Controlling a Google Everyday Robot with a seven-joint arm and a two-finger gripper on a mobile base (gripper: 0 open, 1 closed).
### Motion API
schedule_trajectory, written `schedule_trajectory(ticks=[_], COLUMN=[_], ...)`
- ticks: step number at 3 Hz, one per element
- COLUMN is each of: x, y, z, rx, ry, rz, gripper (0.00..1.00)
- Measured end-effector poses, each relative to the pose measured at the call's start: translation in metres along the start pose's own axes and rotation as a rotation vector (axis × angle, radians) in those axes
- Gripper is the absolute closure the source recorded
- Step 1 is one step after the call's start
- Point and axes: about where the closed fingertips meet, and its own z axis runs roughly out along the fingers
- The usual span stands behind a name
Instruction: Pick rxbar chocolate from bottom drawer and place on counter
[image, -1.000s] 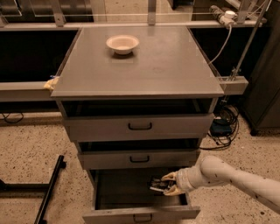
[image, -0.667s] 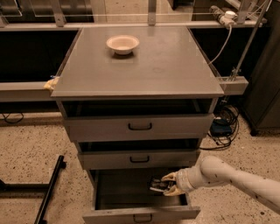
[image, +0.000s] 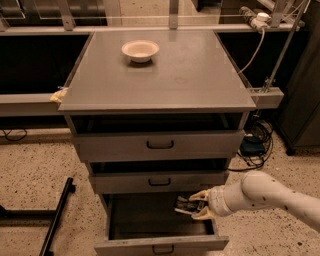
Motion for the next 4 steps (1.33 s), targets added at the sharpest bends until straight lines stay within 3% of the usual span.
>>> schedule_trajectory(ticks=[1, 2, 3, 4], x=[-0.049, -0.093, -0.144, -0.201], y=[-0.004, -0.026, -0.061, -0.095], z=[-0.064, -0.131, -0.205, -0.269], rx=[0.02, 0.024, 0.063, 0.125], ry=[0.026, 0.097, 0.196, 0.282], rz=[-0.013, -0.012, -0.021, -0.068], gripper=[1.0, 1.0, 1.0, 1.0])
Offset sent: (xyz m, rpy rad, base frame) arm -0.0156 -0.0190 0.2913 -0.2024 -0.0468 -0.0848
